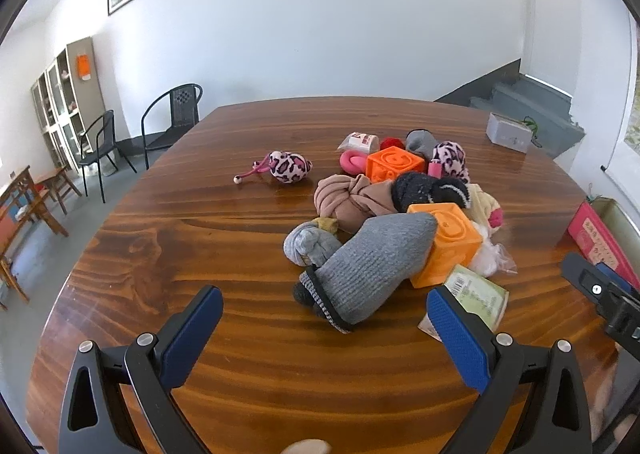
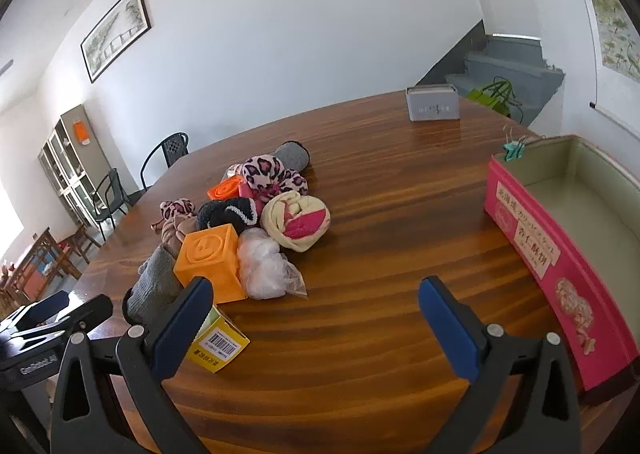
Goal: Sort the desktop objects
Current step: 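Reach the right gripper to the yellow-green box and grasp it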
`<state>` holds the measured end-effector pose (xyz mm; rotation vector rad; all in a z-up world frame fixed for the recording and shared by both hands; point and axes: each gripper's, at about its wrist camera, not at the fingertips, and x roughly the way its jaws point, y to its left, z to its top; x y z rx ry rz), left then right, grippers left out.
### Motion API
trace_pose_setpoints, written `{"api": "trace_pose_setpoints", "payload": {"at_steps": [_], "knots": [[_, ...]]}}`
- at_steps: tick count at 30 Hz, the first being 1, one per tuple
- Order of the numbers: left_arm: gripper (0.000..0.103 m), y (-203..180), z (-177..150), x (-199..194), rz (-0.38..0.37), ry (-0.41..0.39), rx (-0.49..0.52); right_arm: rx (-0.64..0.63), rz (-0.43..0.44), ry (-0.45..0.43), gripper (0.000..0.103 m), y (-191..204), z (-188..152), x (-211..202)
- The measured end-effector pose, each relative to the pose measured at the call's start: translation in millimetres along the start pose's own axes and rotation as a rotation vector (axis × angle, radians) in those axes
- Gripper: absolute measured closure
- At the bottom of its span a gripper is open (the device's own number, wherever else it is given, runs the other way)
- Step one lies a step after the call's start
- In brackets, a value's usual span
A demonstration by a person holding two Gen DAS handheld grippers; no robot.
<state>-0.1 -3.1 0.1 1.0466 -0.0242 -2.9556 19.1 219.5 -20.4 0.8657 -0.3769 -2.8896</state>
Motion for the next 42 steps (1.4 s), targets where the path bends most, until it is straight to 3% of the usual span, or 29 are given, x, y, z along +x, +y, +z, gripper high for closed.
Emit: {"api": "trace_pose_setpoints", "payload": {"at_steps": [5,10,16,19,22,24,27,34,39,42], "knots": [[0.000,23.2,4.0,17.7,-0.030,0.022,-0.057,0.010,0.004,-0.009,0.000,-3.7,-0.9,-10.8],[0.000,43.5,4.8,43.9,0.011,0.036,-0.085,0.005,-0.013,-0.051,0.000,-2.4,1.1,-10.1],[0.000,64.5,-0.5,55.3,0.038,0.032,-0.139,-0.008,0.063,-0.037,0.000,14.3,23.1,-13.9],[0.000,66.8,0.0,47.4,0.021,-0.012,-0.152,-0.093,0.102,-0.141,0.000,50.3,50.9,-31.0],[0.000,65.5,0.0,41.8,0.035,-0.046,-0.145,-0.161,0.119,-0.230,0.000,77.4,57.6,-32.9],[0.000,65.0,0.4,42.8,0.047,-0.043,-0.145,-0.169,0.155,-0.186,0.000,82.3,51.2,-16.8],[0.000,67.5,1.0,45.2,0.044,-0.027,-0.166,-0.145,0.253,0.016,0.000,77.6,40.3,20.0],[0.000,66.8,-0.1,43.7,0.031,-0.028,-0.172,-0.088,0.288,-0.022,0.000,61.9,39.6,9.3],[0.000,66.6,-2.3,48.4,0.005,0.005,-0.176,-0.181,0.365,0.063,0.000,71.7,34.4,19.9],[0.000,67.1,-3.2,49.7,0.012,0.012,-0.182,-0.263,0.363,0.068,0.000,78.8,22.5,15.7]]}}
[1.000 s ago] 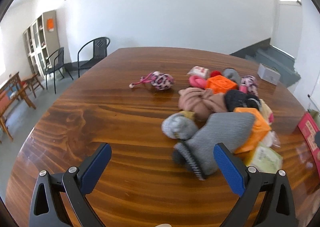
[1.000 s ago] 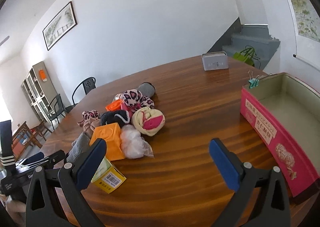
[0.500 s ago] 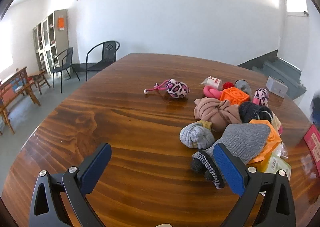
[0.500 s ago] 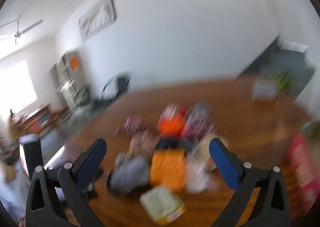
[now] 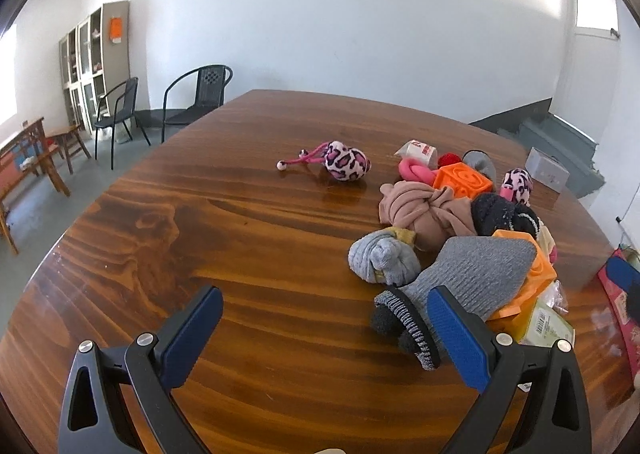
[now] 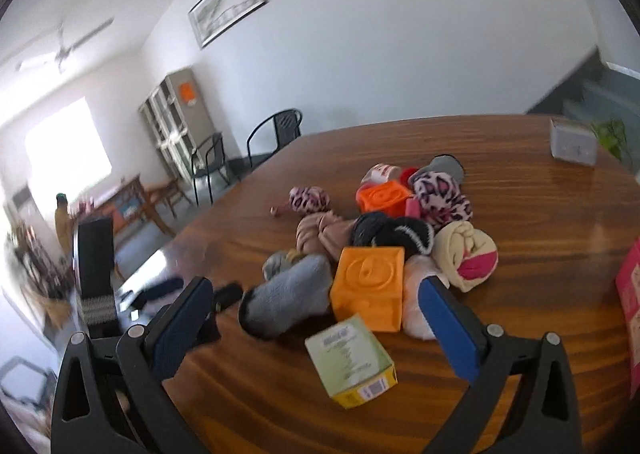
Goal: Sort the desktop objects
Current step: 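Reach the right gripper to the yellow-green box and grasp it, then grasp the grey sock with the left gripper while the right gripper holds the box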
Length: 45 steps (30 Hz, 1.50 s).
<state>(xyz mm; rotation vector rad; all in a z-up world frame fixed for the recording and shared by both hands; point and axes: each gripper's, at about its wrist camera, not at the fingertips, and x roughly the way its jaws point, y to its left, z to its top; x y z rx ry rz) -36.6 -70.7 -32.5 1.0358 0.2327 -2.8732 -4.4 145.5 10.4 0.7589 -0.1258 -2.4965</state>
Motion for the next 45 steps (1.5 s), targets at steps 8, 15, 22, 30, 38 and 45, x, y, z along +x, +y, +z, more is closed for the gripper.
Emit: {"api": "trace_pose_setpoints", "payload": {"at_steps": [8,15,22,30,38,45], "knots": [[0.000,0.8,-0.6,1.4,0.013,0.001,-0.002,-0.067,-0.014,0.042,0.000,3.0,-13.8,-1.0],[0.000,3.0,-0.6,2.4,0.020,0.002,-0.010,-0.068,-0.046,0.110,0.000,-4.2,-24.0,10.2],[0.000,0.5,-2.8,3.0,-0.023,0.026,-0.006,-0.099,-0.091,0.209,0.011,-4.6,-35.2,36.1],[0.000,-1.5,-3.6,2.5,-0.049,0.035,-0.006,-0.062,-0.097,0.316,0.052,-17.0,-45.5,56.7],[0.000,-27.4,-7.6,-12.8,-0.202,-0.013,0.102,0.049,-0.117,0.161,0.052,-42.1,-33.8,15.4],[0.000,-78.1,-14.6,-13.0,-0.331,0.021,0.418,0.172,-0.202,0.068,0.052,-65.0,-26.0,-14.7]]}}
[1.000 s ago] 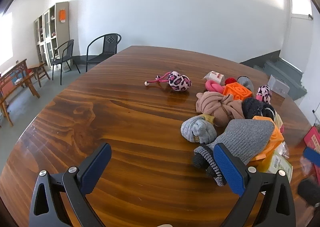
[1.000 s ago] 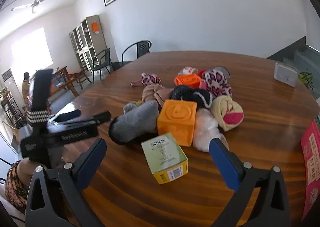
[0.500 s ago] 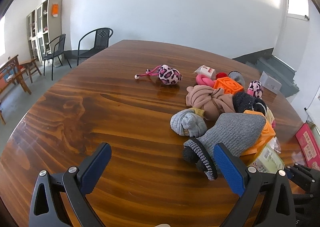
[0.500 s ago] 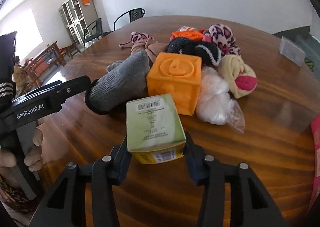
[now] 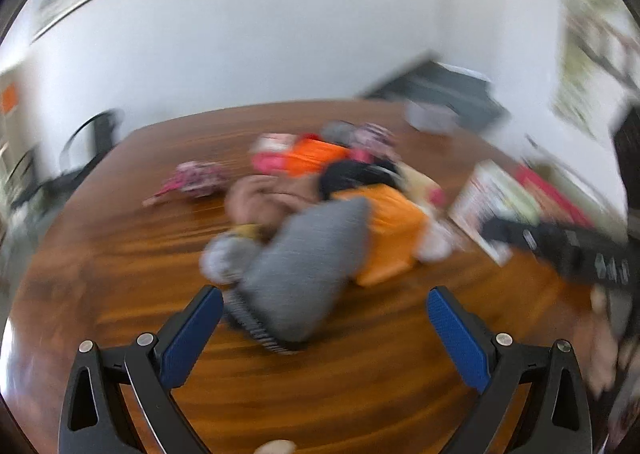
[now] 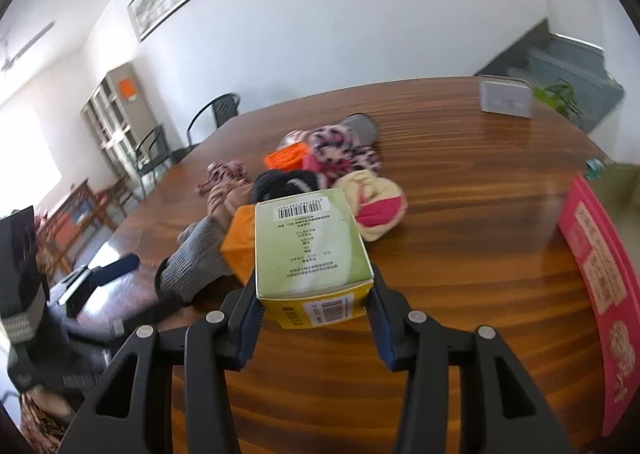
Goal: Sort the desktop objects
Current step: 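Grasp the grey sock with the left gripper while the right gripper holds the box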
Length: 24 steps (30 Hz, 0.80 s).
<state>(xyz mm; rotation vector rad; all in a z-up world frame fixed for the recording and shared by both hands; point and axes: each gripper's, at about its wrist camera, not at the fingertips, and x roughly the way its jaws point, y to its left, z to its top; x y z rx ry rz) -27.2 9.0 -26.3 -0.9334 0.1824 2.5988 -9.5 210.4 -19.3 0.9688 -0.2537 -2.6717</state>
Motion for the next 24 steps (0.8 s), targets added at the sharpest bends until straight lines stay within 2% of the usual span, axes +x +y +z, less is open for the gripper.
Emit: {"api": "trace_pose_setpoints", "payload": {"at_steps": [2,8,11,13,15,20,24], "knots": [[0.000,-3.1,3.0,7.4,0.019,0.017,0.042,0.014,-0.001,-0.007,0.052,-3.4,2.4,-1.9],[0.001,14.6,5.7,28.7,0.022,0.092,0.022,0.035,-0.001,-0.012,0.052,-5.1,7.9,-0.3],[0.012,23.5,5.8,37.1,0.023,0.131,-0.012,0.026,-0.003,-0.013,0.052,-2.6,6.7,-0.7],[0.016,29.5,5.1,38.2,0.017,0.141,-0.043,0.023,-0.002,-0.013,0.052,-1.5,6.0,-0.8],[0.016,32.7,4.7,39.5,0.011,0.145,-0.063,0.023,-0.003,-0.015,0.052,-1.7,5.6,-0.2],[0.016,39.2,1.1,53.6,0.012,0.222,-0.103,0.028,-0.003,-0.017,0.052,-2.3,5.1,0.2],[0.016,39.5,0.3,59.3,0.038,0.228,-0.120,0.026,-0.001,-0.027,0.052,-1.0,4.9,-2.8]]}}
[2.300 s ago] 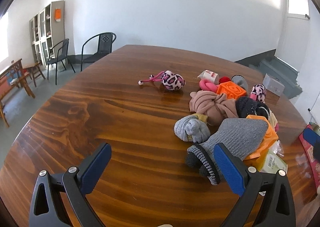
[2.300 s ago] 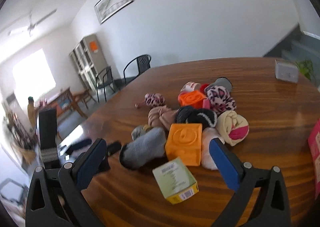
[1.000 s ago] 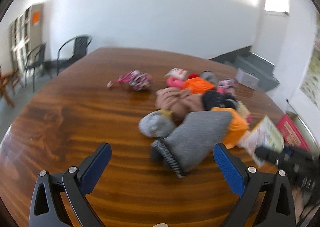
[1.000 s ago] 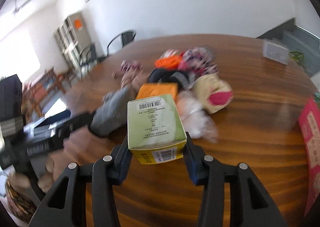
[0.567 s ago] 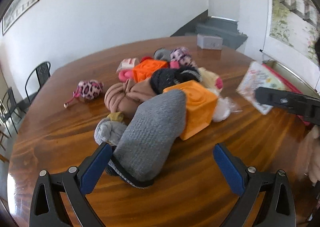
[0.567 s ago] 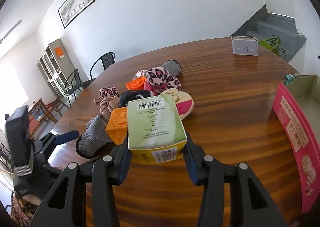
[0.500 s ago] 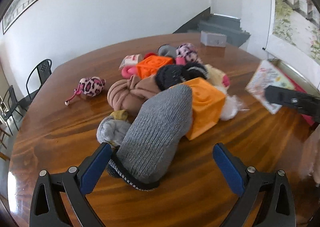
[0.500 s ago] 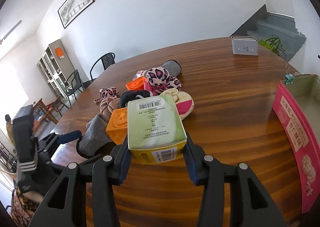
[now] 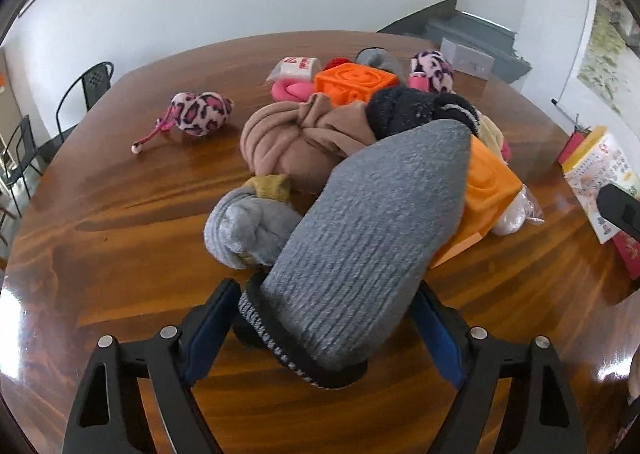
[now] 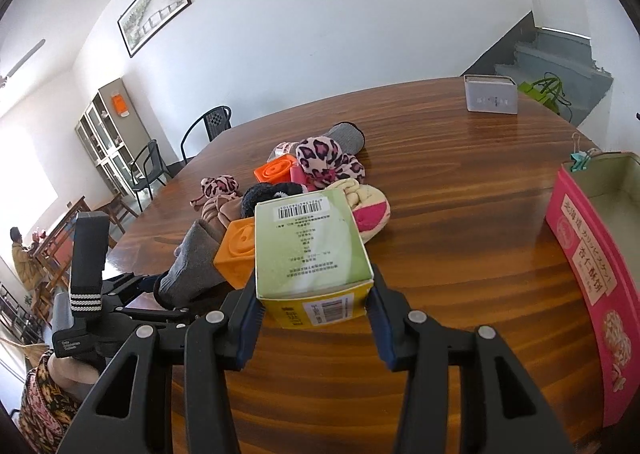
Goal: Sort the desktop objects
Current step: 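Grasp the grey sock with the left gripper while the right gripper holds the box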
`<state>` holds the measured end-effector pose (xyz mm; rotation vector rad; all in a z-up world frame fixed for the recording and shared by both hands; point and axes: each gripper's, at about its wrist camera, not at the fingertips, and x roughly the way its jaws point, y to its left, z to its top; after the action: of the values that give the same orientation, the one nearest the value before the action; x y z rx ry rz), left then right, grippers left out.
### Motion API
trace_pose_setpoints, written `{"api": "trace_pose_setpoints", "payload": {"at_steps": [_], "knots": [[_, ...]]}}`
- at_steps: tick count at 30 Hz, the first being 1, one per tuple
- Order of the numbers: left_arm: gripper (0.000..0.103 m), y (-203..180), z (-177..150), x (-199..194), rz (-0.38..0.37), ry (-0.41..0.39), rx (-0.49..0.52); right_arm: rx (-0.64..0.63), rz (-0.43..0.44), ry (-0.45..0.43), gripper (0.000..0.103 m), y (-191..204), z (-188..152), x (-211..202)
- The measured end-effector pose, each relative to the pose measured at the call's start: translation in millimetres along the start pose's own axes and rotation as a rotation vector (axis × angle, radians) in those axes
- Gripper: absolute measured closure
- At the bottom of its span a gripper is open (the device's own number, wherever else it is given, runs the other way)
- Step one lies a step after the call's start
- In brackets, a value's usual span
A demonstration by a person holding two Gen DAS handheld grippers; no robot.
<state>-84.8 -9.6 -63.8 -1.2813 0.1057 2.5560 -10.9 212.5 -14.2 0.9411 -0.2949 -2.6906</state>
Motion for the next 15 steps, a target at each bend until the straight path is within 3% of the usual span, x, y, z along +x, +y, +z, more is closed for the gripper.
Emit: {"api": "trace_pose_setpoints", "payload": {"at_steps": [1,2,9,15], "knots": [[0.014,-0.2,-0.2,1.1,0.009,0.004,-0.001,0.000,0.001,-0.003,0.052,0.3,0.0,-0.9],[0.000,0.2,0.4,4.8,0.019,0.019,-0.004,0.000,0.003,-0.006,0.052,0.6,-0.1,-1.7],[0.000,2.0,-5.1,4.7,0.043,0.024,-0.025,0.012,0.026,-0.015,0.052,0.7,-1.2,-7.8],[0.000,-2.5,-3.6,0.1,0.134,-0.011,-0.029,0.017,0.039,-0.025,0.052,1.7,-1.2,-11.8]]}}
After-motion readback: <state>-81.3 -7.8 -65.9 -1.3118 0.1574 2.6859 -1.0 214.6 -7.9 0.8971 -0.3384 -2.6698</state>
